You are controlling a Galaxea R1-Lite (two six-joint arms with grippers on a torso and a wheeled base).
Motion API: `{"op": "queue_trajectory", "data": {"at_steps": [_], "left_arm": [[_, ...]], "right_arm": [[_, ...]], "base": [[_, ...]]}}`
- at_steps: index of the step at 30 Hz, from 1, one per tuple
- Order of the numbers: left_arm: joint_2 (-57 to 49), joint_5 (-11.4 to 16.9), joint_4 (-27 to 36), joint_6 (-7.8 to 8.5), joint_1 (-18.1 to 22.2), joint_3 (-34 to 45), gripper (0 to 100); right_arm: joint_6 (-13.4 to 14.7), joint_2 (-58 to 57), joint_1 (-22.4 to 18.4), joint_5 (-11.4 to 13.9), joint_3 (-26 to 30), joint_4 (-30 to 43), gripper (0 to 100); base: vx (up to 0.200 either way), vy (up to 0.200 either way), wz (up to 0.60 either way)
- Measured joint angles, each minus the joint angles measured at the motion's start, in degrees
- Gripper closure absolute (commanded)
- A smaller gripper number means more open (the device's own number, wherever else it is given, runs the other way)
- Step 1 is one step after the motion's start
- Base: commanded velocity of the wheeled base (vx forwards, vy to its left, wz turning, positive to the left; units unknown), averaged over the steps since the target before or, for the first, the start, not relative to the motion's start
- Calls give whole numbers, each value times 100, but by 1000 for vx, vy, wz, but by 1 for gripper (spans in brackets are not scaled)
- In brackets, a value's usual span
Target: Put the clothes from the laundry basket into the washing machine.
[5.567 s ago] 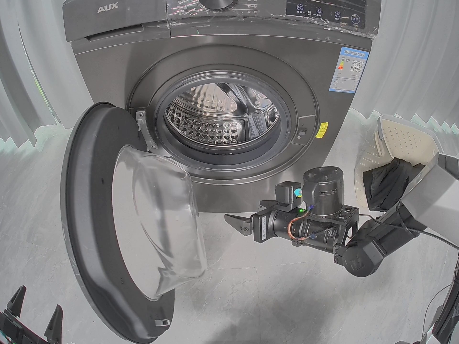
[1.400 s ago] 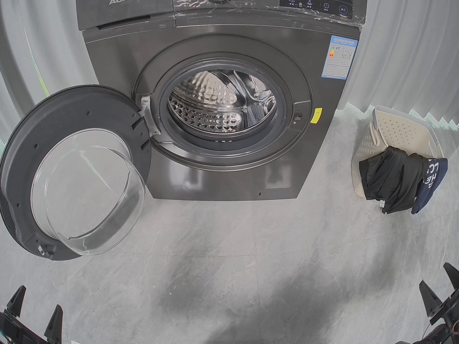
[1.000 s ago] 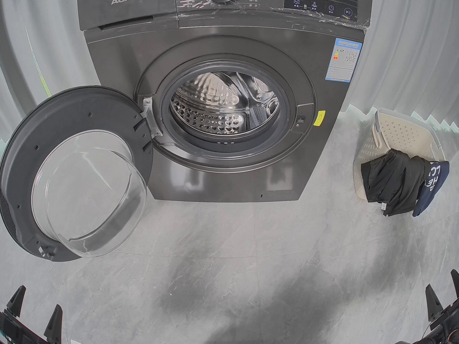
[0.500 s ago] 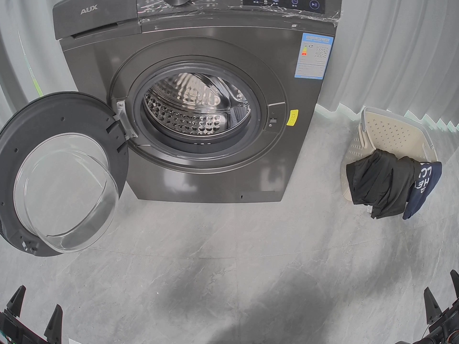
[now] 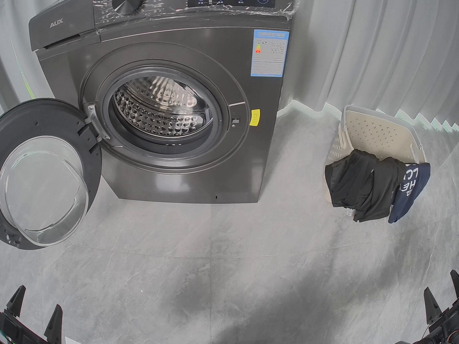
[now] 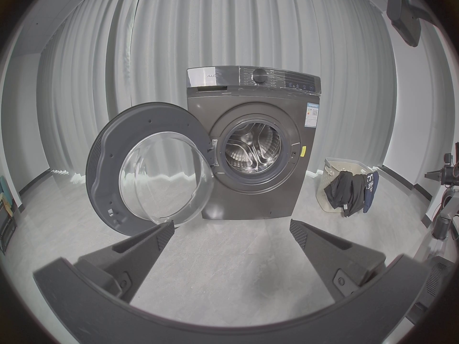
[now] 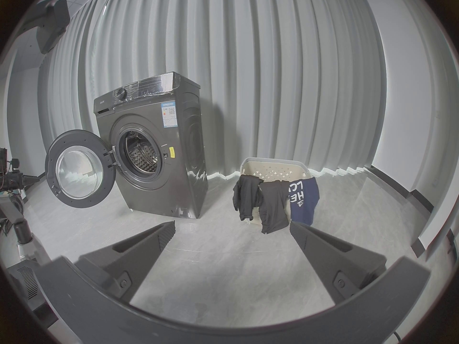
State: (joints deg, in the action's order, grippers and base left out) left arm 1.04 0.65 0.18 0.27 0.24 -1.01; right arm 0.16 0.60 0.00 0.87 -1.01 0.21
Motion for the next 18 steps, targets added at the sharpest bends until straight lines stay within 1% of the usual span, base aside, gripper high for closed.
{"op": "queue_trajectory", "data": {"at_steps": [18], "left_arm": [[0, -2, -2, 6, 0, 0, 0]], "right_arm": [[9, 6, 0, -18, 0, -5, 0]], "base": [[0, -200, 0]]}}
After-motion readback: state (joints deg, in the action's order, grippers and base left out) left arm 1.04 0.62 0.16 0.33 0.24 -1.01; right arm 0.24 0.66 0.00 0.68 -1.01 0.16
